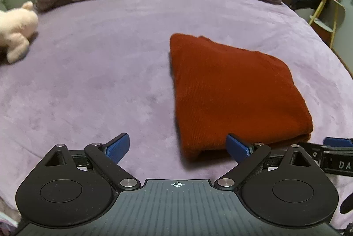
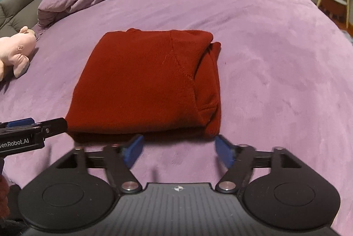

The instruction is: Fold small clothes

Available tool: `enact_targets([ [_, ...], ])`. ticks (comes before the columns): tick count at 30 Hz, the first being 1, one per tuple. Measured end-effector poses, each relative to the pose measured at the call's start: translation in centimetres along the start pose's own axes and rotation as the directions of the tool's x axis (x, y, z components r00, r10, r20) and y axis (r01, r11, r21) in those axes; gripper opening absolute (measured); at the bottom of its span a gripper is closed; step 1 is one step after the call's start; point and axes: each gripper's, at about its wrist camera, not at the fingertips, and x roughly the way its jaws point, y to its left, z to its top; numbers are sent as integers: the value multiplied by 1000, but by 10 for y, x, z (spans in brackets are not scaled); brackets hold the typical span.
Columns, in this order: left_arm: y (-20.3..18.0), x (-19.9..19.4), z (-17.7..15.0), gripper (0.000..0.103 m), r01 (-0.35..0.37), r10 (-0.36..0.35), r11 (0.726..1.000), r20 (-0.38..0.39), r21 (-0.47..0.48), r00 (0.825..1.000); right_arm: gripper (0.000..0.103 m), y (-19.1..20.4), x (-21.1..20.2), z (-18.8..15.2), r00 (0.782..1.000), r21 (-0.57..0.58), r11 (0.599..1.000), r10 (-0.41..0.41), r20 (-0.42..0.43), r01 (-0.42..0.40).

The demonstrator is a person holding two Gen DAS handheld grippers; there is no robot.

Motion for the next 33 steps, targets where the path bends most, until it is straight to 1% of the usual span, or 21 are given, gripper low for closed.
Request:
enact_targets([
  [3, -2, -10, 3, 103, -71, 71, 997, 25, -33, 997, 86, 8, -5, 2, 999, -13, 1000, -21, -33, 20],
  [4, -3, -11, 5, 103, -105, 106, 993, 17, -46, 994, 87, 12, -5, 3, 999, -22, 999, -34, -41, 33],
  [6, -4, -12, 9, 103, -135, 135, 990, 4, -30, 991, 99, 19, -9, 5, 997, -39, 998, -57, -50, 55],
  [9, -5, -13, 11, 103, -120, 120, 993, -26, 7, 992, 99, 25, -15, 7, 998, -54, 998, -39, -40, 37],
  [15, -8, -12, 16, 103, -62, 64, 998, -119, 22, 991, 99, 25, -12, 13, 989, -7, 996, -90, -116, 90],
  [18, -11, -9, 17, 103, -63, 67, 998, -157, 29, 985, 99, 26, -14, 13, 988, 3, 995, -98, -123, 99],
  [20, -13, -9, 16, 103, -70, 76, 997, -163, 38, 984, 99, 27, -13, 13, 983, 0, 992, -123, -135, 124],
  [24, -16, -8, 15, 103, -91, 100, 994, -165, 64, 981, 99, 30, -12, 14, 980, -18, 991, -135, -144, 134],
  [33, -13, -5, 19, 103, -77, 85, 996, -184, 52, 979, 99, 32, -7, 16, 976, -22, 990, -140, -168, 138],
])
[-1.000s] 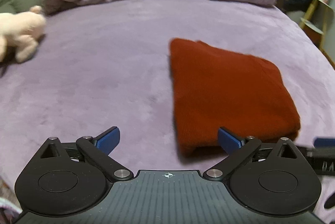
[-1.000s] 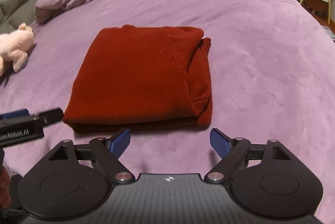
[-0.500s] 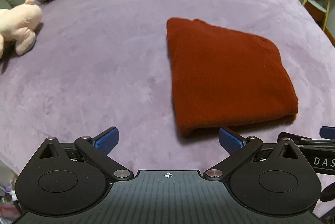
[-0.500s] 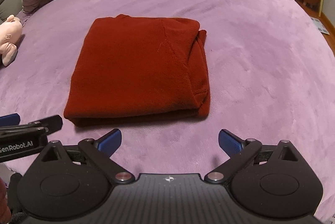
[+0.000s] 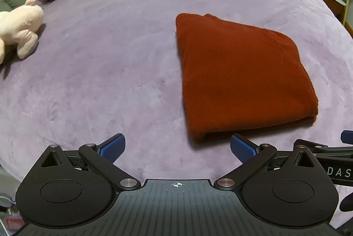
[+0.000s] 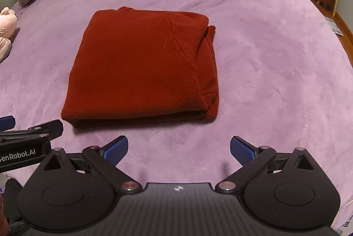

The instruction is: Fold small clothes

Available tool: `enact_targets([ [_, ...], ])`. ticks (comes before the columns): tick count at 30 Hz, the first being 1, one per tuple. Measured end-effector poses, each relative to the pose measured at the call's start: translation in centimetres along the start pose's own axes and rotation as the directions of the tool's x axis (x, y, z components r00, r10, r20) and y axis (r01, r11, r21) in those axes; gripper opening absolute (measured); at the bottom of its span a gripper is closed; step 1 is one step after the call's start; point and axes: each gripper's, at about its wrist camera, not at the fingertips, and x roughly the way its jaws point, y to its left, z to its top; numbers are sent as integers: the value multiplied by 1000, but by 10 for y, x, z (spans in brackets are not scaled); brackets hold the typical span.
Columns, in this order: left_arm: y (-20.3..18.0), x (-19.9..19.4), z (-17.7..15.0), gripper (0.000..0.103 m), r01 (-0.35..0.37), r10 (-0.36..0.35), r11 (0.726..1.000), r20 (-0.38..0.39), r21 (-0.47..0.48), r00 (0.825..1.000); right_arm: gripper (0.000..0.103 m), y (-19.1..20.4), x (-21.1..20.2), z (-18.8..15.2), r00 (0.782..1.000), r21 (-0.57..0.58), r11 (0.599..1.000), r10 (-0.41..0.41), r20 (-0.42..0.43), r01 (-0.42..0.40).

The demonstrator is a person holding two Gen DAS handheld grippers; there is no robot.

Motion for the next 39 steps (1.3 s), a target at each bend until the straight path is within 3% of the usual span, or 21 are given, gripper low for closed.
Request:
enact_targets([
  [39, -3, 4, -2, 103, 8, -8, 1000, -25, 1, 1000, 99, 4, 2, 2, 1000, -14, 1000, -26, -16, 26],
])
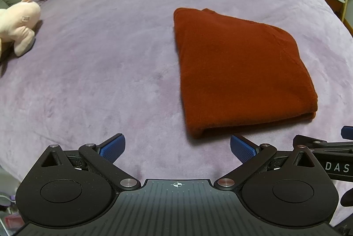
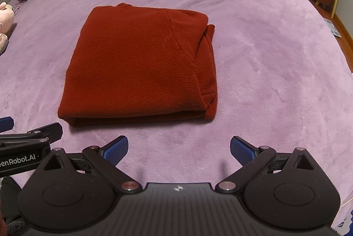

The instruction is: Fold small clothes

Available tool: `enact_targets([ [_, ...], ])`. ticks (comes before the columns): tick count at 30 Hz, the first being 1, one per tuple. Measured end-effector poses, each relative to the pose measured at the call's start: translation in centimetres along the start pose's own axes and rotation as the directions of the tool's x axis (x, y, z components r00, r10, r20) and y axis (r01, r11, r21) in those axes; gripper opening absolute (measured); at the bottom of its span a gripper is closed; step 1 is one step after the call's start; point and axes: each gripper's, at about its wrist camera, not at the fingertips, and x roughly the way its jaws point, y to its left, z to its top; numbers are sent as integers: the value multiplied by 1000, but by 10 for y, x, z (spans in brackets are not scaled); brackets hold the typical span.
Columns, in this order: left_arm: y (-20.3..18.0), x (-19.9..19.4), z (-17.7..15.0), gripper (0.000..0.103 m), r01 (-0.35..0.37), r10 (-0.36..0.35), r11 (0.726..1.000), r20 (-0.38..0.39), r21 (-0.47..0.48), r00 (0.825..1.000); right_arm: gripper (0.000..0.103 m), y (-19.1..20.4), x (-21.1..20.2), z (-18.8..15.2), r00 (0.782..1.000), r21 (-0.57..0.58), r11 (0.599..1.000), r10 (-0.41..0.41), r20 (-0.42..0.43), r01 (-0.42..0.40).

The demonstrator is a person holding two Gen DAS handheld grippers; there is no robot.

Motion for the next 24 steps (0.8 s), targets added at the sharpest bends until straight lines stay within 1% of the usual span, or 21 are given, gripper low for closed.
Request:
enact_targets([
  [24, 1, 2, -3, 103, -2, 2, 1000, -4, 1, 1000, 99, -1, -1, -2, 1000, 0, 1000, -3, 5, 3],
])
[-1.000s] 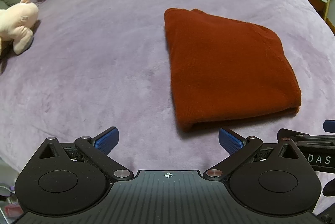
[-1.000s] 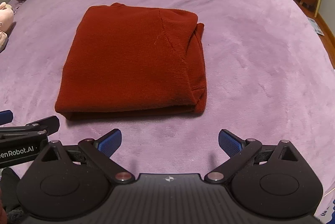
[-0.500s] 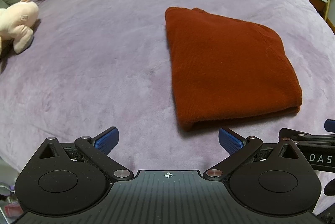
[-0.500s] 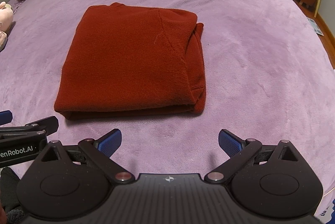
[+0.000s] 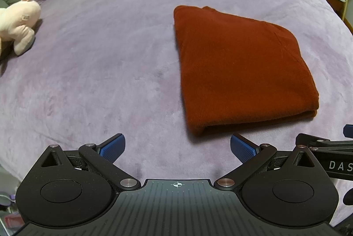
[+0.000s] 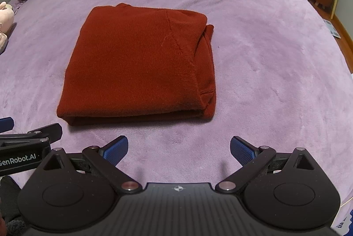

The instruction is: Fold small clothes

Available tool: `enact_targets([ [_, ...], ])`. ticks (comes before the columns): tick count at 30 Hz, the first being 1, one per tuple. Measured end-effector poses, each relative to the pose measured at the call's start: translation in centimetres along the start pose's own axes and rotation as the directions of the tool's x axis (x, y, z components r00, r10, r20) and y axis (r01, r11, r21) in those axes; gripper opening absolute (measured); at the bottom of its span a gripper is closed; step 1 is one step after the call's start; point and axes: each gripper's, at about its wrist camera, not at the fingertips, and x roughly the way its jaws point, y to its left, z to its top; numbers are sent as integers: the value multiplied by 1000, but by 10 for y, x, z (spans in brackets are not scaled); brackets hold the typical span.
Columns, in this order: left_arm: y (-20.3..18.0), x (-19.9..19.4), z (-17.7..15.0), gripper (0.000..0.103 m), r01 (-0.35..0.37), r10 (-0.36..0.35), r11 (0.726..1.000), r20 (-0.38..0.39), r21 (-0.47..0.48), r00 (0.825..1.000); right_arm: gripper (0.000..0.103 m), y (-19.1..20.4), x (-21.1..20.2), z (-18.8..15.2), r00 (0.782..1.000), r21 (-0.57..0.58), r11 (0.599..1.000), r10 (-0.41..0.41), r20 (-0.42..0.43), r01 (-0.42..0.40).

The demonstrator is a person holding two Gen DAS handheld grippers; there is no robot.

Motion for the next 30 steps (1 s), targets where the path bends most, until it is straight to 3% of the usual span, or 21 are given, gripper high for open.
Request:
enact_targets([
  [30, -6, 3, 0, 103, -3, 3, 1000, -9, 9, 1000, 99, -3, 1, 0, 1000, 7, 1000, 16, -1, -16],
])
